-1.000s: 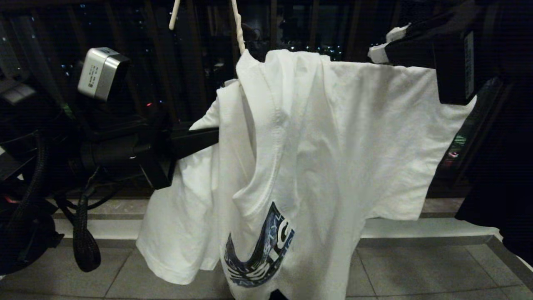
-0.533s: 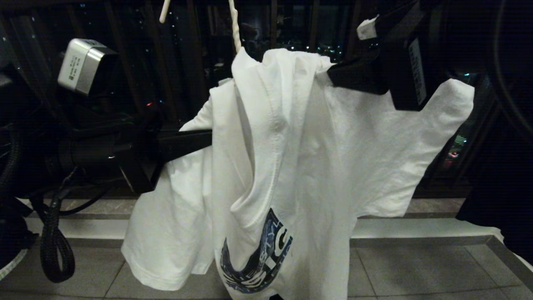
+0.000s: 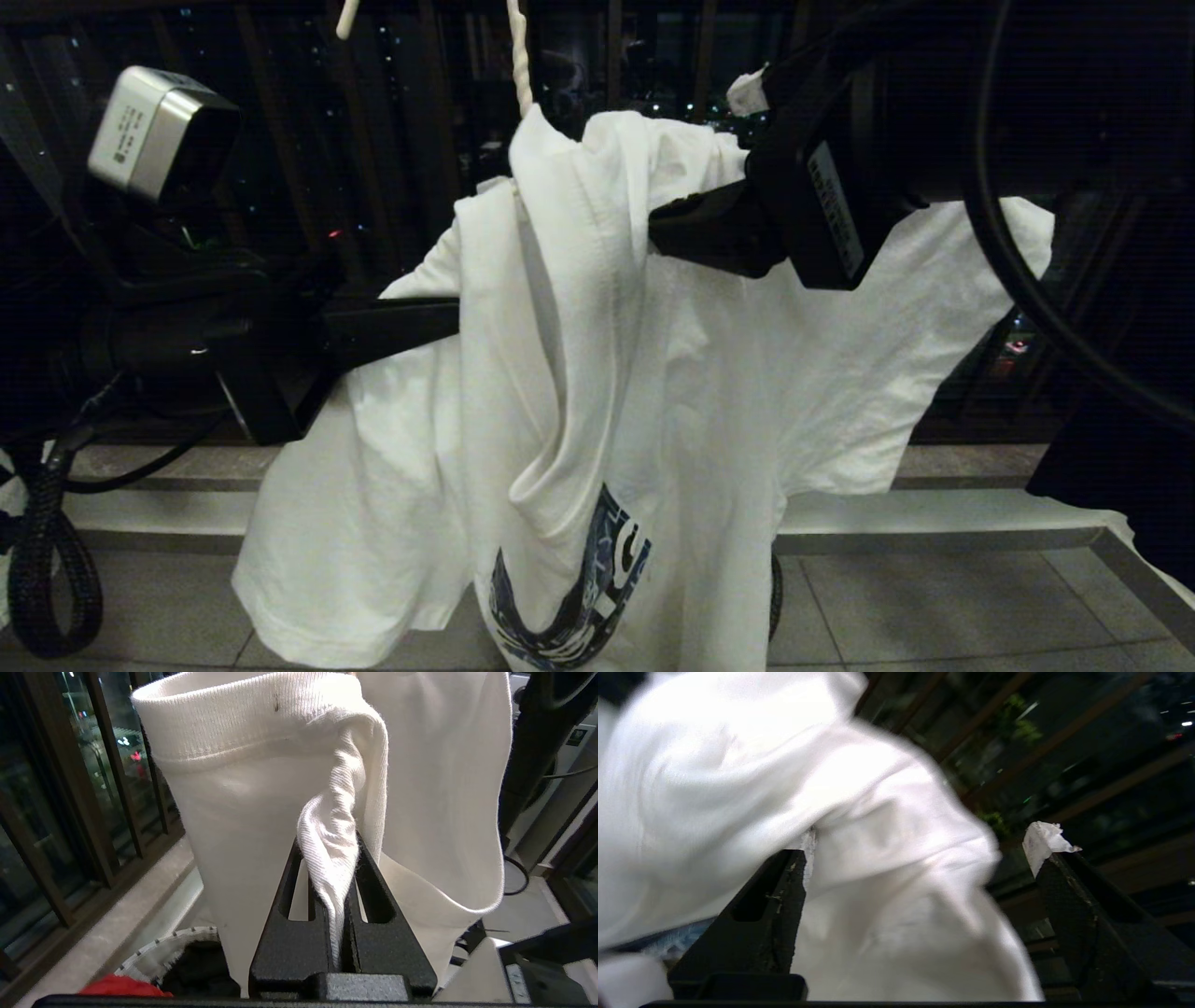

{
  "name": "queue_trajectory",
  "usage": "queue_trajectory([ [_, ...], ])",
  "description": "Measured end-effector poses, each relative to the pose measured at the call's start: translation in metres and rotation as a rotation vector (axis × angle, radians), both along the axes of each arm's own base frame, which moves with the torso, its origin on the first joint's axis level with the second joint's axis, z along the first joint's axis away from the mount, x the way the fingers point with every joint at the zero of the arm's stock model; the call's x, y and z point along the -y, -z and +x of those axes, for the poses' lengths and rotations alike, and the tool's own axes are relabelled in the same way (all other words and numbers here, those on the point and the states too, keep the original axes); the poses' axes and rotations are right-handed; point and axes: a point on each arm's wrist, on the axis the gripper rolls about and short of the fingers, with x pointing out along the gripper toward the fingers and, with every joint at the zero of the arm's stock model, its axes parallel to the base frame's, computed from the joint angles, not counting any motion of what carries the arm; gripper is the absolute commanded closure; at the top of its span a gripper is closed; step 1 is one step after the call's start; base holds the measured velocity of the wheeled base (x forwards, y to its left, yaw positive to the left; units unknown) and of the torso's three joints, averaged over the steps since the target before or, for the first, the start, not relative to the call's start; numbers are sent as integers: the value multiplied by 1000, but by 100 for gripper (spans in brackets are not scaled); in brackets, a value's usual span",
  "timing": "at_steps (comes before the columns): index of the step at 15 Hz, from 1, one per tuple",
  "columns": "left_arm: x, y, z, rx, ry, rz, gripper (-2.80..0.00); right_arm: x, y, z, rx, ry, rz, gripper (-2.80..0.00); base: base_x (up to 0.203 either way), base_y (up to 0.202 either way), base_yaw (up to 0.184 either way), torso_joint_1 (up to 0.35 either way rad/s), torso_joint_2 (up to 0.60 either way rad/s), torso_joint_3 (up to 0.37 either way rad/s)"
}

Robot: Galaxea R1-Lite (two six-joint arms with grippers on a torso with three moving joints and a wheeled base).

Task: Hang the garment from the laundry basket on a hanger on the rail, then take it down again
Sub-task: Hang the clothes rack on the clothesline

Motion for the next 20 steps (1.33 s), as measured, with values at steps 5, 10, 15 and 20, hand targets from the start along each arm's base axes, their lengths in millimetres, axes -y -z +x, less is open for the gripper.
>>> queue_trajectory([
  [5,-2,-4,-4,15,1,-2,0,2,13,0,-111,-108,-81,-280,0,0,0,0,0,0],
  [10,-3,-3,-12,-32,95,33,0,12,17,9,-177,-157,-106,-280,0,0,0,0,0,0],
  [15,-2,-4,-11,-31,100,33,0,17,23,14,-233,-230,-98,-280,0,0,0,0,0,0],
  [20,3,-2,-10,-86,122,50,0,17,31,13,-283,-300,-104,0,0,0,0,0,0,0],
])
